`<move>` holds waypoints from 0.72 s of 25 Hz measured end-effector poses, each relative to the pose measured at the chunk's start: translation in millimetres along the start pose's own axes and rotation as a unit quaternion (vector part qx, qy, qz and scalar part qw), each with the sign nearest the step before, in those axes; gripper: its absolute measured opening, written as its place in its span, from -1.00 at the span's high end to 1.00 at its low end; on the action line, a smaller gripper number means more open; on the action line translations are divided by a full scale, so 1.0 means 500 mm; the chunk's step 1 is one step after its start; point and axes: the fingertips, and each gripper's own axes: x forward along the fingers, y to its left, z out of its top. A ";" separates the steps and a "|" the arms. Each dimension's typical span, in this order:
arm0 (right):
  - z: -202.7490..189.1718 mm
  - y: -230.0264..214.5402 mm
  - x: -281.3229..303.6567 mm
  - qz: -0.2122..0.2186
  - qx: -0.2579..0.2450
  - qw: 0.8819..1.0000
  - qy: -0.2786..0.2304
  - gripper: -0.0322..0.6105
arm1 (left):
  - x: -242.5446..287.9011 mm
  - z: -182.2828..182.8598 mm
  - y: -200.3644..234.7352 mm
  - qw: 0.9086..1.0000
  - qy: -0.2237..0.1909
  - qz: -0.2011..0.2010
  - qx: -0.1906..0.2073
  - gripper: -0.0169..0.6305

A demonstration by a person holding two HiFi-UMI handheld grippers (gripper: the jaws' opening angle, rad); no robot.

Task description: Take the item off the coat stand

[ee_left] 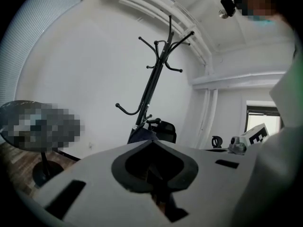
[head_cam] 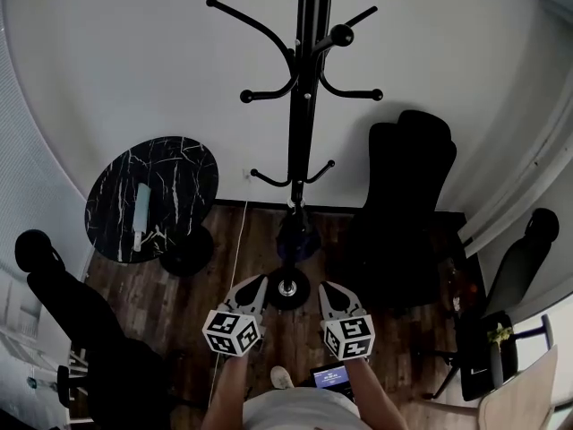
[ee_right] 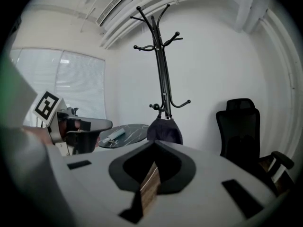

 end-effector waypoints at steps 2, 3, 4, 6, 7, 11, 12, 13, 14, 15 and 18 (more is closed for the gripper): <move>0.002 -0.003 0.004 -0.004 -0.002 1.000 0.001 0.86 | 0.010 0.004 0.006 1.000 -0.004 -0.002 0.002 0.89; 0.003 -0.008 0.007 -0.008 -0.003 1.000 0.001 0.86 | 0.017 0.005 0.009 1.000 -0.004 -0.002 0.004 0.89; 0.003 -0.015 0.010 -0.013 -0.004 1.000 0.001 0.86 | 0.025 0.006 0.013 1.000 -0.002 -0.001 0.009 0.89; 0.003 -0.029 0.016 -0.023 -0.005 1.000 0.004 0.86 | 0.038 0.005 0.020 1.000 0.004 0.004 0.020 0.89; 0.001 -0.034 0.019 -0.027 -0.003 1.000 0.005 0.86 | 0.042 0.004 0.024 1.000 0.007 0.006 0.025 0.89; -0.003 -0.046 0.039 -0.029 0.008 1.000 0.004 0.86 | 0.056 -0.001 0.044 1.000 0.010 0.010 0.024 0.89; -0.005 -0.047 0.045 -0.029 0.009 1.000 0.004 0.86 | 0.061 -0.002 0.049 1.000 0.010 0.010 0.024 0.89; -0.007 -0.048 0.052 -0.029 0.009 1.000 0.005 0.86 | 0.066 -0.003 0.053 1.000 0.012 0.011 0.027 0.89; -0.008 -0.049 0.058 -0.029 0.010 1.000 0.006 0.86 | 0.070 -0.005 0.056 0.999 0.016 0.011 0.031 0.89; -0.010 -0.050 0.063 -0.029 0.010 1.000 0.008 0.86 | 0.074 -0.008 0.058 0.999 0.021 0.011 0.037 0.89; -0.011 -0.052 0.077 -0.026 0.007 1.000 0.014 0.86 | 0.083 -0.013 0.057 0.999 0.029 0.009 0.042 0.89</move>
